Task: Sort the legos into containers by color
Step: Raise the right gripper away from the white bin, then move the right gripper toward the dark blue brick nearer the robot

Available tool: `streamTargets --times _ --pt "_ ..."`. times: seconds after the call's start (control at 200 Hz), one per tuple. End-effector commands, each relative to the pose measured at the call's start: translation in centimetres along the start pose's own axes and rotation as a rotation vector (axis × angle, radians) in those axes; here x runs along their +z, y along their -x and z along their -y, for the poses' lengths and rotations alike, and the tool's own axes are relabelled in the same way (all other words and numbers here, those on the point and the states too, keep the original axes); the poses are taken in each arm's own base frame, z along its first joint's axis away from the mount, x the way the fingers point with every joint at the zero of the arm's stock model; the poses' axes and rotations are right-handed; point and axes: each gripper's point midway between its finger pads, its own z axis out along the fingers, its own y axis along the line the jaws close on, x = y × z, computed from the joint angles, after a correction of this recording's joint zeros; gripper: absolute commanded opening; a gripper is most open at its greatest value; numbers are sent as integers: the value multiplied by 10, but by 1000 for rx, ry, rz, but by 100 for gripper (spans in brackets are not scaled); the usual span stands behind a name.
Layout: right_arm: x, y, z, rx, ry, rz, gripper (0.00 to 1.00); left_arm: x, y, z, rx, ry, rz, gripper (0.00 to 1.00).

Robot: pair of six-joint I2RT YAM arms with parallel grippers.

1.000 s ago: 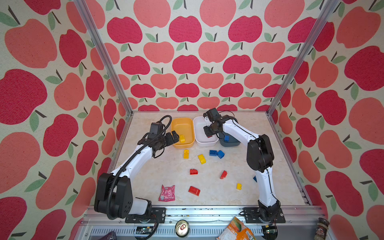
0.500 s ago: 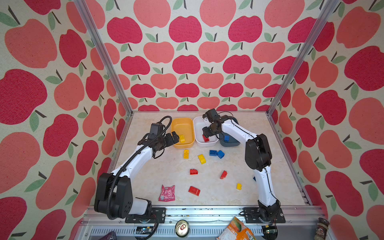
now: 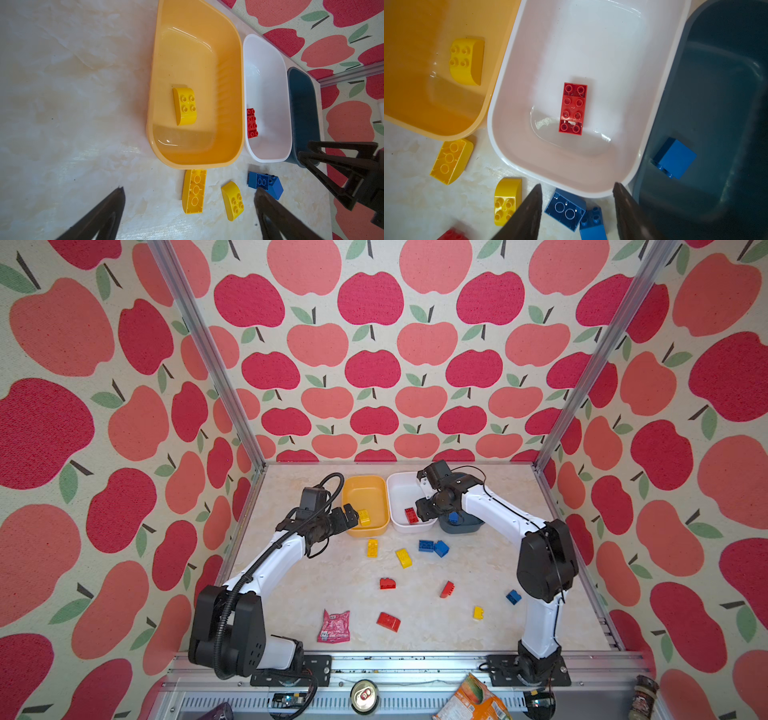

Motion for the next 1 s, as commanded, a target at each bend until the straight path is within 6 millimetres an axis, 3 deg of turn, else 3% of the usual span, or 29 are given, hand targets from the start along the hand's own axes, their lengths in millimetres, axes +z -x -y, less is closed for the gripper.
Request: streamTargets --times 0.0,0.365,0.6,0.83,0.996 --pt "-16 -23 7 45 -3 -23 58 4 -3 2 5 -19 -5 99" --pt "-60 -93 32 198 -47 -68 59 13 -5 1 -1 -27 -23 99" --pt "-74 -151 66 387 -101 -159 62 14 -5 1 -1 -28 -25 99" --pt "-78 -211 87 673 -88 -233 76 16 -7 -2 -4 -23 -32 99" --pt "-84 -239 97 812 -128 -262 91 15 -8 -4 -11 -25 -38 99"
